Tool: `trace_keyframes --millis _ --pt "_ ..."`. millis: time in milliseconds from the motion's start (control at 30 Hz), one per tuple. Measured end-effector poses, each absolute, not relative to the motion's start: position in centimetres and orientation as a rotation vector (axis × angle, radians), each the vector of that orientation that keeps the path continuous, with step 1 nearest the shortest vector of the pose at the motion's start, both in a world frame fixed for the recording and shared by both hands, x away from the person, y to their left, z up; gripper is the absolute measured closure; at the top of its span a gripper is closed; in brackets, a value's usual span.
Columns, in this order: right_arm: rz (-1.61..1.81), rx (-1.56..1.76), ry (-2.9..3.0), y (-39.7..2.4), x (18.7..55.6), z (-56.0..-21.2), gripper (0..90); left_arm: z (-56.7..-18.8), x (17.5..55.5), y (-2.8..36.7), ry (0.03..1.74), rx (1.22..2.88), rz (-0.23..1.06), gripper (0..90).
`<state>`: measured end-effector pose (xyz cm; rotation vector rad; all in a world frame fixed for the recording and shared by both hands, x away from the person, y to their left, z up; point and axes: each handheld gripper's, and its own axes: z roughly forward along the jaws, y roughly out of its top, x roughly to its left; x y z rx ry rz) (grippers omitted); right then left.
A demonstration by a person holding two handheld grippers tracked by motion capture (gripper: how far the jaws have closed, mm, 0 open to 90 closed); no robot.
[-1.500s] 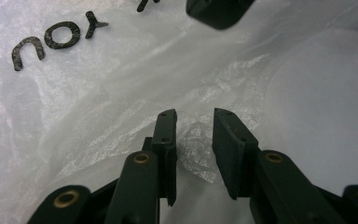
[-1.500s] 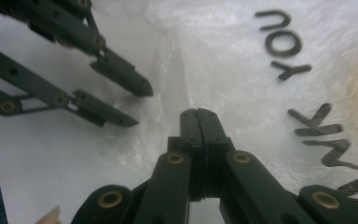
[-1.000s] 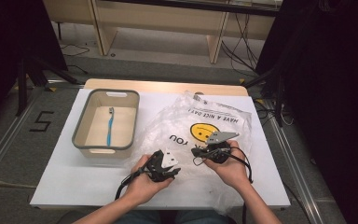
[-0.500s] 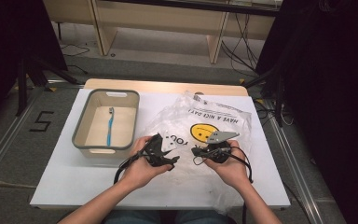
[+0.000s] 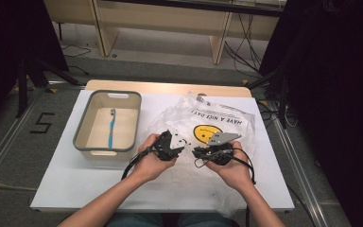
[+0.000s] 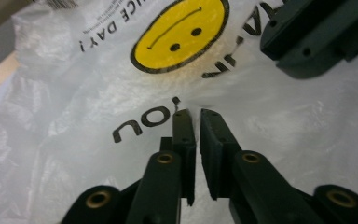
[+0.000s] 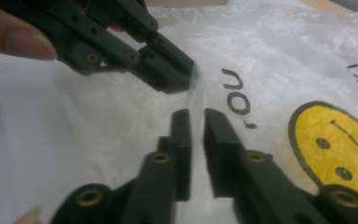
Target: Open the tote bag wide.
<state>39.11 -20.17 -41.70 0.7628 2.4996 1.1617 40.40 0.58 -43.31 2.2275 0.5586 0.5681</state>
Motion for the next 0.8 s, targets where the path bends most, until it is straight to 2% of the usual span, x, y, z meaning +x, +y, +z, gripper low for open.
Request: trace_keyframes --millis 167,233,300,367,400,533,633,700,800 --pt "1.109 0.714 2.455 -19.4 39.3 -41.3 48.0 -42.9 40.6 0.8 0.56 2.188 0.617 88.7" --pt "1.092 0.697 2.448 -19.0 39.5 -41.3 41.6 -42.7 40.5 0.8 0.555 2.177 0.63 88.9" --pt "1.055 0.684 2.452 -18.6 39.7 -41.5 40.1 -42.6 40.5 0.8 0.55 2.165 0.655 89.0" --pt "1.021 0.688 2.457 -18.4 40.0 -41.8 43.1 -42.5 40.5 0.8 0.556 2.145 0.665 88.9" --pt "1.005 0.695 2.456 -18.4 40.1 -41.9 47.5 -42.4 40.5 0.9 0.554 2.146 0.675 88.9" --pt "0.996 0.736 2.442 -18.6 40.4 -41.7 73.1 -42.3 40.4 1.1 0.555 2.13 0.698 87.1" --pt "0.995 0.754 2.411 -18.8 40.4 -41.5 87.3 -42.0 40.1 1.2 0.542 2.108 0.716 84.2" --pt "1.005 0.779 2.378 -18.9 40.5 -41.3 90.0 -41.8 39.7 1.3 0.535 2.096 0.733 80.4" --pt "1.01 0.799 2.338 -19.1 40.6 -40.9 90.0 -41.3 38.9 1.5 0.537 2.061 0.76 69.2"
